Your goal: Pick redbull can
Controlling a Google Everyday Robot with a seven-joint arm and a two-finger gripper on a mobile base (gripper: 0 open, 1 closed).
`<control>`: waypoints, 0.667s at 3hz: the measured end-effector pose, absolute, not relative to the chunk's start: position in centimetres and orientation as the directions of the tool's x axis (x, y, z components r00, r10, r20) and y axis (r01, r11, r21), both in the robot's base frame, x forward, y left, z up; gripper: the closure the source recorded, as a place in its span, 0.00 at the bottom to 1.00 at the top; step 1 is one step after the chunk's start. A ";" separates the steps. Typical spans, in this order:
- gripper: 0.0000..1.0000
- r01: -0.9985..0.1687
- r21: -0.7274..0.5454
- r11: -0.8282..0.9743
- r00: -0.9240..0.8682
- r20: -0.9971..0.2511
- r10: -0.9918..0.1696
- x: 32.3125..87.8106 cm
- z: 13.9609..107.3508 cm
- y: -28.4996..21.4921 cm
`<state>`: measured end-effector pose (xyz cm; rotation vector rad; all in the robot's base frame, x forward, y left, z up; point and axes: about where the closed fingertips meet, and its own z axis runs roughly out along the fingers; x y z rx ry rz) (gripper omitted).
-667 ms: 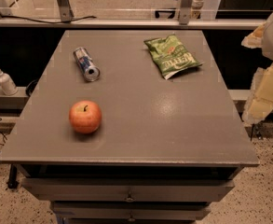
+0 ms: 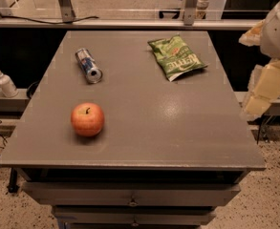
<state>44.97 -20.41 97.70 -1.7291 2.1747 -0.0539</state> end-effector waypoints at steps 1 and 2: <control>0.00 -0.938 -0.285 0.199 -0.109 -0.303 -0.947 47.7 98.4 -17.1; 0.00 -0.927 -0.337 0.166 -0.046 -0.336 -0.941 50.4 99.9 -13.4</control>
Offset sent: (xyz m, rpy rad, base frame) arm 0.0875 0.1104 0.0365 0.1072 -0.1726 0.1635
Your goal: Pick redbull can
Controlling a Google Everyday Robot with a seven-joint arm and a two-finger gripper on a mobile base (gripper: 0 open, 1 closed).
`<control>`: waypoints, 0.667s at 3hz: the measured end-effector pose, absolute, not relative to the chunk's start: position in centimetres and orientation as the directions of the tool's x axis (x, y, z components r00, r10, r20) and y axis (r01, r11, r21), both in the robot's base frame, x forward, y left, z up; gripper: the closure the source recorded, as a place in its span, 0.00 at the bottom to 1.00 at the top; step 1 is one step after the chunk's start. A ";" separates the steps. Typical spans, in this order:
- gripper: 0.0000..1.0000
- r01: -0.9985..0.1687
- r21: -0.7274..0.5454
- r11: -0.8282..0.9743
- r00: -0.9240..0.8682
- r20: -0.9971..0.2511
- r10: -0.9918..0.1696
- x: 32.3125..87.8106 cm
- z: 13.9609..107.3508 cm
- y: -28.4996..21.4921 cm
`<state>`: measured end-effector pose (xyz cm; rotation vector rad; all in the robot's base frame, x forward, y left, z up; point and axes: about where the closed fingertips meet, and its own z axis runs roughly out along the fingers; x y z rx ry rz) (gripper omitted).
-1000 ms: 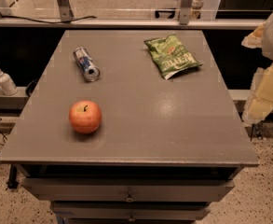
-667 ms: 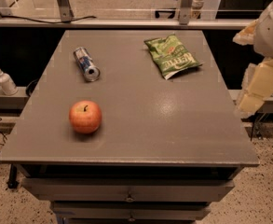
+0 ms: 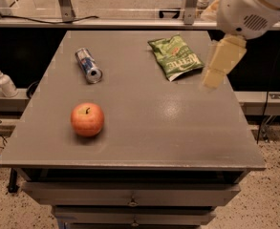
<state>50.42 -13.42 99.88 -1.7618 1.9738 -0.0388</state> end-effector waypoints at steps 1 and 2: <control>0.00 -0.918 -0.374 0.128 0.021 -0.369 -0.929 51.4 101.3 -8.8; 0.00 -0.918 -0.376 0.127 0.023 -0.371 -0.928 51.4 101.4 -8.7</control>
Offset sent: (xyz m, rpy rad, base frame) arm 0.0078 0.0350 0.0106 0.0264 -0.0345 0.0401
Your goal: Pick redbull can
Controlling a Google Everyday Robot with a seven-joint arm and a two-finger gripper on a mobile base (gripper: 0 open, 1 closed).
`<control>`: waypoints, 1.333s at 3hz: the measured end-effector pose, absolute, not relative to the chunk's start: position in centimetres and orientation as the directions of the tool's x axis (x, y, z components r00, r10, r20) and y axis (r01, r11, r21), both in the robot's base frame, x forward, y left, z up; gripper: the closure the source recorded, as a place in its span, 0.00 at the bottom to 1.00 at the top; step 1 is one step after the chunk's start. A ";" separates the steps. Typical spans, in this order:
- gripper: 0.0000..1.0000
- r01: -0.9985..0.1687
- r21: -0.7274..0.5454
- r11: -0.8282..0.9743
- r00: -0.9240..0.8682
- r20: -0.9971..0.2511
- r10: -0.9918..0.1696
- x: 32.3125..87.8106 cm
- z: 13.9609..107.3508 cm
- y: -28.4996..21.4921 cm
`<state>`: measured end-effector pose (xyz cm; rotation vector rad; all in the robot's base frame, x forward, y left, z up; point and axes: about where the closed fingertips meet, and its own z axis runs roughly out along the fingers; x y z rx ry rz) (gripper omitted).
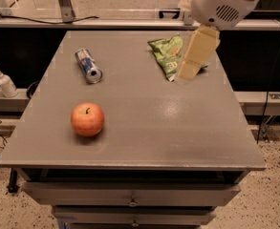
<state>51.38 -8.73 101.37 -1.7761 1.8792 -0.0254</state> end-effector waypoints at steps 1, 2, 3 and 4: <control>0.00 -0.919 -0.395 0.001 0.148 -0.347 -0.926 51.1 100.4 -6.0; 0.00 -0.889 -0.380 -0.255 0.377 -0.293 -0.879 49.4 97.2 0.5; 0.00 -0.777 -0.379 -0.503 0.603 -0.214 -0.769 47.0 93.9 6.4; 0.00 -0.633 -0.382 -0.674 0.760 -0.141 -0.634 45.5 91.6 10.4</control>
Offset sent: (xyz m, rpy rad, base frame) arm -0.0438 0.1759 -0.0979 -0.1675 0.0329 0.7417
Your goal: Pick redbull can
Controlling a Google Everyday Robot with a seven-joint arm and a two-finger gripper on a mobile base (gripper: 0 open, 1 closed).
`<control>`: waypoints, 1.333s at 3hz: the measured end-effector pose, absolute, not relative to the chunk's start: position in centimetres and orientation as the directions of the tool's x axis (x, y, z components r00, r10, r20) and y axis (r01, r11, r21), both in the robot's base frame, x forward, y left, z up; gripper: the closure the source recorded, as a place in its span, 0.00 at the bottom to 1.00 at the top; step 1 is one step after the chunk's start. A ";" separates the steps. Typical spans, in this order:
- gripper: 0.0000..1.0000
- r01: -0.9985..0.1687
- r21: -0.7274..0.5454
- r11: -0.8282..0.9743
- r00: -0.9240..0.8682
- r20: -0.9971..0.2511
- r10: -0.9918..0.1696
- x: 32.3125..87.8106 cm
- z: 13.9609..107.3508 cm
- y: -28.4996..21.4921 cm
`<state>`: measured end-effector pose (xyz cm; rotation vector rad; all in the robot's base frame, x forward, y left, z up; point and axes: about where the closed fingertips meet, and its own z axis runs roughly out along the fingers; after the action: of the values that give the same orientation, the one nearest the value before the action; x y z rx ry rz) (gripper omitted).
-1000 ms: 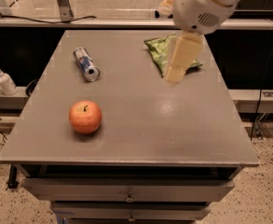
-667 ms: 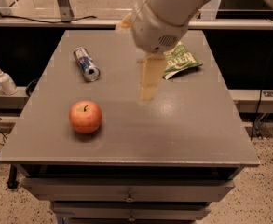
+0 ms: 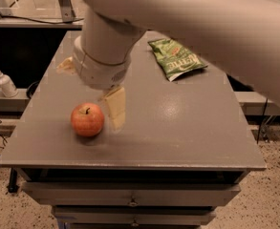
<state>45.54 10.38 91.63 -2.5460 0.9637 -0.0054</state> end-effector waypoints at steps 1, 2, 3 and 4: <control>0.00 -0.454 -0.382 -0.805 0.879 -0.047 -0.474 44.7 90.0 13.5; 0.00 -0.299 -0.417 -0.858 0.936 0.046 -0.349 45.9 93.2 19.0; 0.00 -0.303 -0.414 -0.858 0.936 0.041 -0.350 46.0 93.2 18.3; 0.00 -0.308 -0.435 -0.846 0.933 0.035 -0.357 48.6 92.9 15.6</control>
Offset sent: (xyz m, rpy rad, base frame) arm -0.0087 0.0942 0.0010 -0.0857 -0.2543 0.4383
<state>48.65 15.59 92.91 -2.6579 0.4804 -0.1593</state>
